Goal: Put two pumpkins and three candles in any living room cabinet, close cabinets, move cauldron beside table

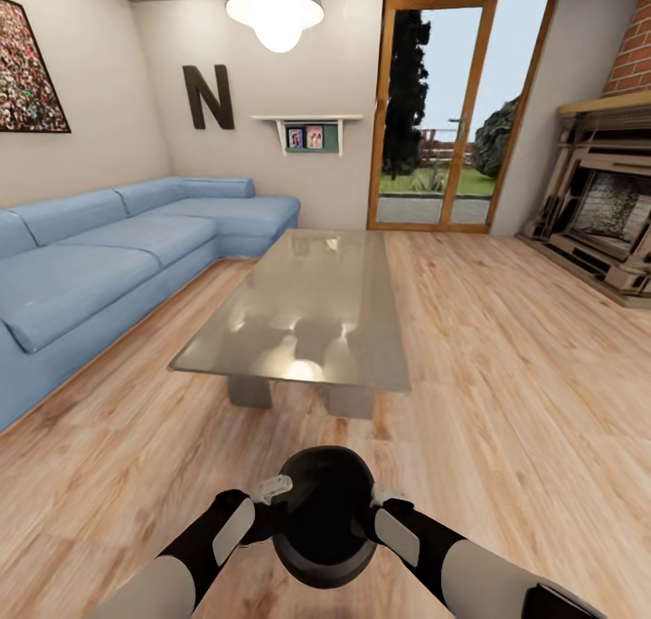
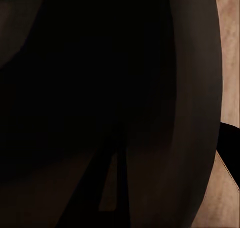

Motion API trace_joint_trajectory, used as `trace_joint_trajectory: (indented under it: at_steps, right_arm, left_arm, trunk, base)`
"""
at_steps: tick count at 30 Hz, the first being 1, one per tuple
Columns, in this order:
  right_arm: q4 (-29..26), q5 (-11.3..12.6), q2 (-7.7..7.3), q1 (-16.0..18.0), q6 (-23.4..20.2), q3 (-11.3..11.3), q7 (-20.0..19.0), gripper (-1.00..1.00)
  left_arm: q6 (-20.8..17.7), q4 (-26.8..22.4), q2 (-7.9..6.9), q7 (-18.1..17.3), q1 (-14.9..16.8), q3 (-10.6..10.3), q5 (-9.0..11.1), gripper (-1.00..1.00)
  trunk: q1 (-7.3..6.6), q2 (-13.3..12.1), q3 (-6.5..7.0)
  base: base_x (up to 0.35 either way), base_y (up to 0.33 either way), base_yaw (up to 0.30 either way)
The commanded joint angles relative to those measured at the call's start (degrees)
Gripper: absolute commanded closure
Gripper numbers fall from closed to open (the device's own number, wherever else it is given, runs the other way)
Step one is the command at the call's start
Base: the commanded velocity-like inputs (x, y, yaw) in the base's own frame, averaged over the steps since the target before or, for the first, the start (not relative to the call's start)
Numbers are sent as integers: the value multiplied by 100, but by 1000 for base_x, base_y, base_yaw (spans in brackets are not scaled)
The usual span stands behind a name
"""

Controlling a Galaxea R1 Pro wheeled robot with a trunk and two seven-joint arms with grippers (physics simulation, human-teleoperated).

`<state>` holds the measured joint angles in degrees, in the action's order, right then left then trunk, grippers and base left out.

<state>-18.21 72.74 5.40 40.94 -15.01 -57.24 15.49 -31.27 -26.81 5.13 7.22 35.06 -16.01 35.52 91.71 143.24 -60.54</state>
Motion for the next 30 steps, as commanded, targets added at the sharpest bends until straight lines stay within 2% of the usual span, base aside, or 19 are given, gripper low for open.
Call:
trace_joint_trajectory:
  at_steps: [1,10,21,30]
  right_arm:
    - [-33,-32,-4,11,8,3,24,100]
    - [-29,-32,-4,11,57,3,15,100]
    - [-33,-32,-4,11,60,3,23,100]
    - [-28,-32,-4,11,60,3,22,100]
  left_arm:
    - [-28,1,-12,52,1,-16,-37,100]
    - [-28,1,-12,52,1,-16,-37,100]
    - [-28,1,-12,52,1,-13,-37,100]
    - [-26,-8,-12,52,1,-12,-37,100]
  trunk:
    - [1,3,-5]
    - [1,3,-1]
    - [1,3,0]
    - [1,3,0]
  base:
    - [262,0,0]
    - [262,0,-96]
    - [262,0,-9]
    - [52,0,0]
